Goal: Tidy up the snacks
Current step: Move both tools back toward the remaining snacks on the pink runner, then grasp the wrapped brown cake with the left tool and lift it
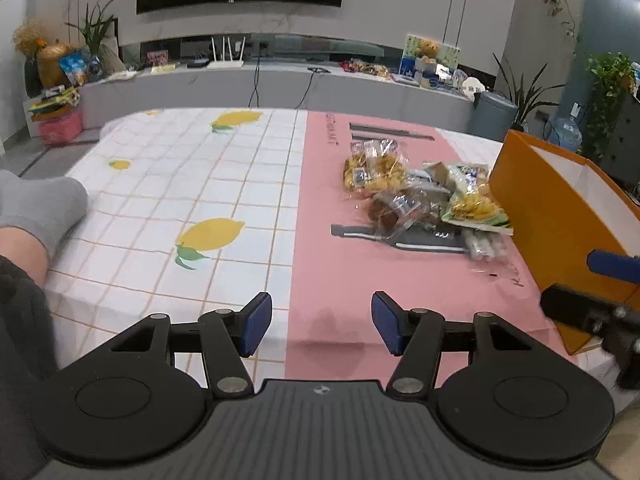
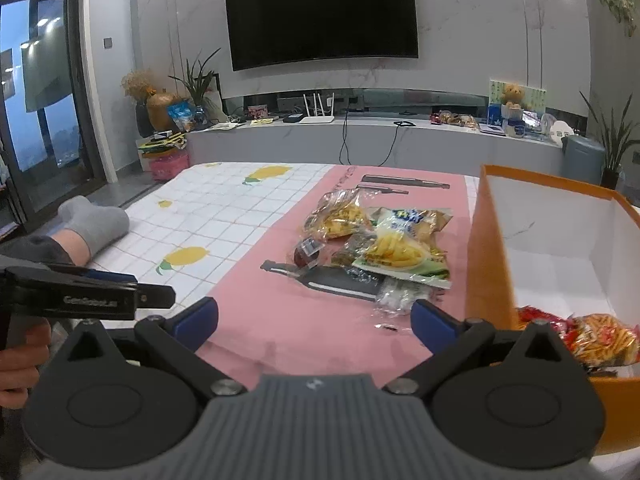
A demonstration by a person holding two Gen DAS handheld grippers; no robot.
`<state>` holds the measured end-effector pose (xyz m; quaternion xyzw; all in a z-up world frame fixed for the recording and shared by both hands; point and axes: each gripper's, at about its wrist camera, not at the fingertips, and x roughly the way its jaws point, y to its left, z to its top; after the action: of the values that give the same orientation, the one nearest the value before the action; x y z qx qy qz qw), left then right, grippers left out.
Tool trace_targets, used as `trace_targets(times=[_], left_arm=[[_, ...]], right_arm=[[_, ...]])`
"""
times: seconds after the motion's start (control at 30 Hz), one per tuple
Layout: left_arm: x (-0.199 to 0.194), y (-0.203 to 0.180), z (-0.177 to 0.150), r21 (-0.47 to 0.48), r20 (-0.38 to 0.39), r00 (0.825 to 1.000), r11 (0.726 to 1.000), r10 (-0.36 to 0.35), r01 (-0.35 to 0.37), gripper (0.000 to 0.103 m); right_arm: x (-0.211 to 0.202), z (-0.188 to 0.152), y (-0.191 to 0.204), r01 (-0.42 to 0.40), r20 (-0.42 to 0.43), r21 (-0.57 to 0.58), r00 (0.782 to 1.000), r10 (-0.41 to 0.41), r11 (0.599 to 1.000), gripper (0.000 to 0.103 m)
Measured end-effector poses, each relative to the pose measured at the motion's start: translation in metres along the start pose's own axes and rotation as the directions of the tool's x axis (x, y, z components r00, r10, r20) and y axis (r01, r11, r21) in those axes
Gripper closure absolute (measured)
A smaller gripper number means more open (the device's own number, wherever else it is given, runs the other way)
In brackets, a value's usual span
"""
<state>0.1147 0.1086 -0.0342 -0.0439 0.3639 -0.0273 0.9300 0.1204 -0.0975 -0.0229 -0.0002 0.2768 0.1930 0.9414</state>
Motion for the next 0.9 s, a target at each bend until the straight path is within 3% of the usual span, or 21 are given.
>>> trace_targets(times=[0.17, 0.37, 0.5, 0.63, 0.7, 0.8, 0.9], left_arm=[[0.022, 0.006, 0.004, -0.054, -0.015, 0.998, 0.997, -0.058, 0.057, 0.035], [0.034, 0.007, 0.017, -0.060, 0.005, 0.998, 0.996, -0.058, 0.058, 0.035], [0.046, 0.004, 0.029, -0.080, 0.002, 0.999, 0.996, -0.049, 0.049, 0.035], [0.061, -0.005, 0.044, -0.059, 0.013, 0.999, 0.998, -0.034, 0.035, 0.035], [0.069, -0.008, 0.050, -0.054, 0.007, 0.999, 0.998, -0.043, 0.043, 0.035], [0.088, -0.017, 0.065, -0.013, -0.066, 0.994, 0.996, -0.084, 0.083, 0.035], [0.100, -0.019, 0.076, -0.061, -0.089, 0.992, 0.994, -0.094, 0.089, 0.035]], right_arm=[[0.026, -0.011, 0.002, 0.046, -0.008, 0.055, 0.999, -0.045, 0.997, 0.003], [0.057, -0.030, -0.003, 0.059, -0.055, 0.161, 0.997, -0.051, 0.985, 0.003], [0.075, -0.045, -0.005, 0.118, -0.061, 0.188, 0.992, -0.108, 0.975, 0.003], [0.085, -0.055, -0.002, 0.220, -0.037, 0.142, 0.975, -0.217, 0.965, 0.003], [0.088, -0.056, -0.003, 0.231, -0.028, 0.118, 0.973, -0.229, 0.966, 0.003], [0.094, -0.056, -0.004, 0.244, -0.015, 0.096, 0.970, -0.243, 0.965, 0.003], [0.098, -0.058, -0.002, 0.270, 0.007, 0.064, 0.963, -0.271, 0.961, 0.003]])
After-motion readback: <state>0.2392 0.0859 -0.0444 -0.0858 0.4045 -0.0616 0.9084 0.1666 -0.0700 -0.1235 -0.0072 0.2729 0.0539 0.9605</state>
